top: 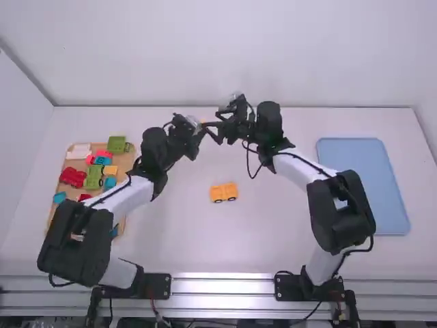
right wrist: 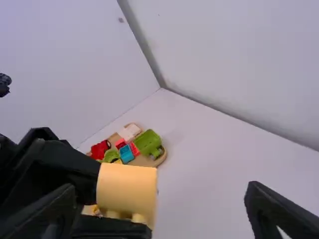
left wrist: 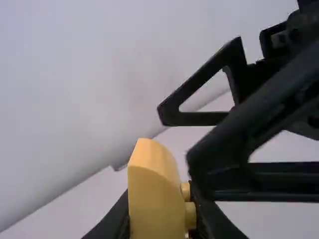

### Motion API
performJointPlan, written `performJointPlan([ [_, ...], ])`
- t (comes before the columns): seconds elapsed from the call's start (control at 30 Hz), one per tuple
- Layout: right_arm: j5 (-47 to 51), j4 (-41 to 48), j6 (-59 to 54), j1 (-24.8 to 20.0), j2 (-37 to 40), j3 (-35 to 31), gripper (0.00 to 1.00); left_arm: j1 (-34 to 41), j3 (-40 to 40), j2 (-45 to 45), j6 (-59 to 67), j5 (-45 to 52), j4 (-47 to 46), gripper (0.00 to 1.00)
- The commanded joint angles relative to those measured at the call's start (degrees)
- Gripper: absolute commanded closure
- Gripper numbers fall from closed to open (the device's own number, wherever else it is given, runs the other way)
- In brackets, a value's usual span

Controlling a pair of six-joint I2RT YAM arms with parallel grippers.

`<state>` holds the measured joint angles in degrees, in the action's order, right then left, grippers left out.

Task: Assemble lego blocks to make yellow taxi

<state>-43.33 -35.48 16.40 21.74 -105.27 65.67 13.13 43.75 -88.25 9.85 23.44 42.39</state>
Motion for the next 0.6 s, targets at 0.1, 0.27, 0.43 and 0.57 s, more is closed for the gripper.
performJointPlan([
  [0.1,-0.44,-0.15,0.07,0.50,-0.28,1.44,0.21,0.37,-0.55,-0.81,-4.94,5.77,2.49,0.92],
  [0.27,-0.55,-0.48,0.09,1.86,-0.28,1.44,0.24,0.42,-0.52,-0.79,-6.01,5.70,2.95,0.92],
  [0.43,-0.39,-0.52,0.11,2.34,-0.28,1.44,0.40,0.44,-0.55,-0.81,-6.01,5.64,2.95,0.92],
  [0.57,-0.46,-0.48,0.15,2.80,-0.28,1.44,0.49,0.44,-0.55,-0.79,-6.01,5.55,3.63,0.93],
])
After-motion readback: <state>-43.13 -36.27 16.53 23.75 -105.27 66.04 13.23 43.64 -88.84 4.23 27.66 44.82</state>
